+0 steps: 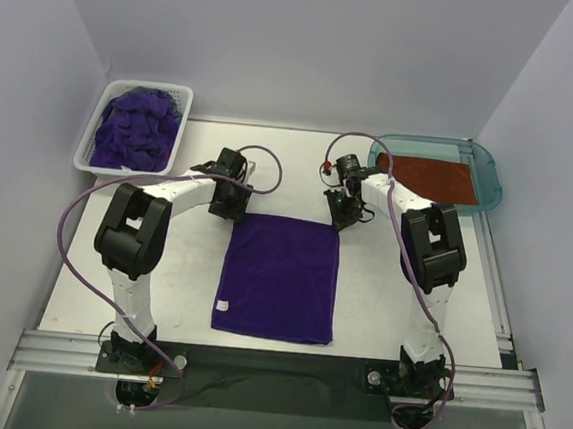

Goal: Fold and stack the towels
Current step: Fold the towel

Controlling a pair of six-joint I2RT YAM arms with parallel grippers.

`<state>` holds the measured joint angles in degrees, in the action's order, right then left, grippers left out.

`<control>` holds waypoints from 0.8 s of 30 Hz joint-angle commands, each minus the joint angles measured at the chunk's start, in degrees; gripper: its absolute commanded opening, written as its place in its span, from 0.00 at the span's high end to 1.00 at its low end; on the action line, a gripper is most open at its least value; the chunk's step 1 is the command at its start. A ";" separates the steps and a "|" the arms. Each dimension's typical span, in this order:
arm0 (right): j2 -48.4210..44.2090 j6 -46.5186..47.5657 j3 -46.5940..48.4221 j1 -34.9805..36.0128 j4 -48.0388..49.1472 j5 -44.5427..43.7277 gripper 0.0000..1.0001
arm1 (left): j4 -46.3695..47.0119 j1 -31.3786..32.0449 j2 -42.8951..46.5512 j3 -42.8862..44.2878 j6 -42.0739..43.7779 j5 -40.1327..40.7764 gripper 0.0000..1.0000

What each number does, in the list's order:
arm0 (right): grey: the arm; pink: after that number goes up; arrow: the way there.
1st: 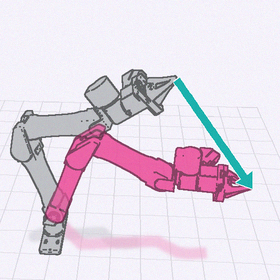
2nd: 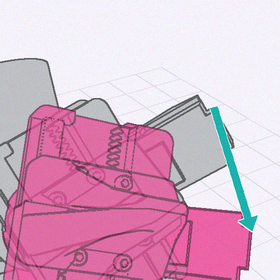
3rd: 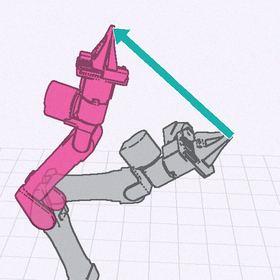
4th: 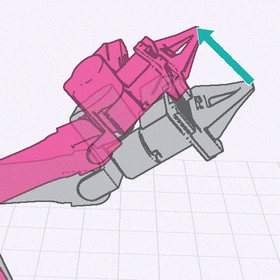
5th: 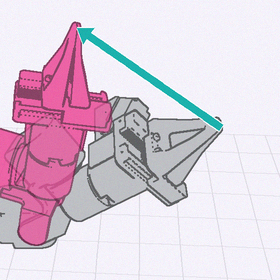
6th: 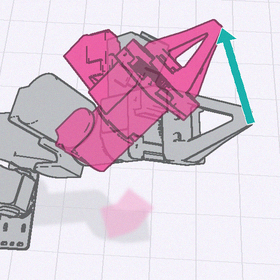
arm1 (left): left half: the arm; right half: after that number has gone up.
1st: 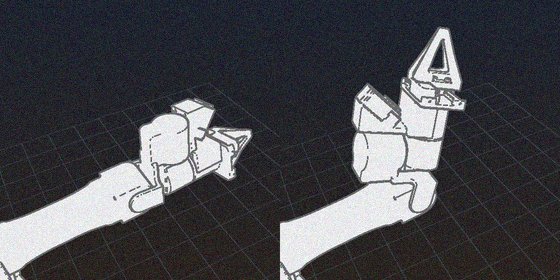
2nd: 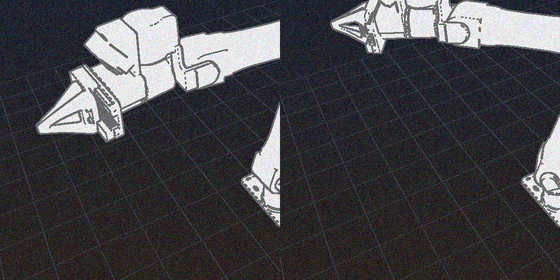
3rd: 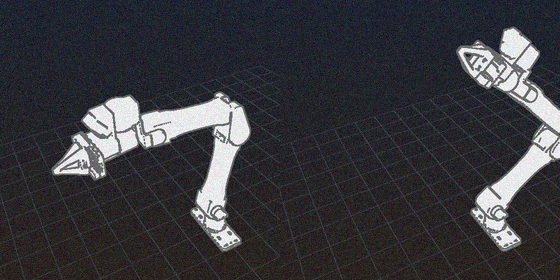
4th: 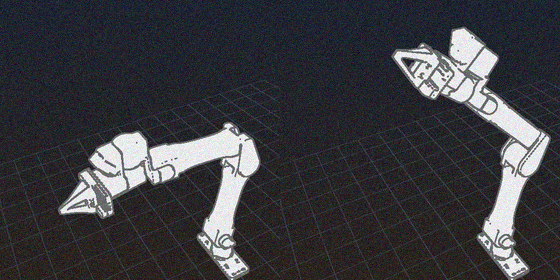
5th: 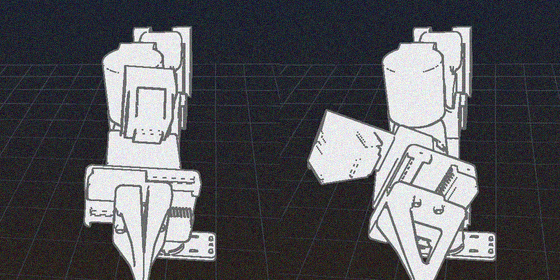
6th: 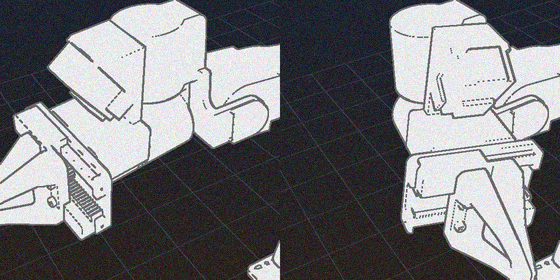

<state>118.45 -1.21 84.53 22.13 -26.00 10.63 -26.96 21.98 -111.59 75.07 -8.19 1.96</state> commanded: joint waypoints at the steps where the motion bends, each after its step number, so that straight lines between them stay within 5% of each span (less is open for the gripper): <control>1: 0.90 0.69 -1.47 0.63 -4.94 1.41 1.00 | 0.94 0.00 -3.46 1.57 3.52 2.00 0.43; 9: 0.81 0.69 -1.74 0.63 -4.85 1.58 1.00 | 0.51 -0.36 -4.08 2.19 7.92 -0.72 0.42; 16: 0.64 0.69 -1.91 0.63 -4.94 1.76 1.00 | 3.23 -0.79 1.55 1.92 14.49 -6.08 0.31; 24: -0.33 2.27 -3.06 0.55 -4.85 1.50 1.00 | 3.14 -0.88 -0.03 7.02 15.75 -8.90 0.34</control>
<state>118.30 -0.25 84.14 22.11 -25.69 11.22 -27.79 21.39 -112.38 78.67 5.50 -4.34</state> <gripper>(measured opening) 0.043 0.675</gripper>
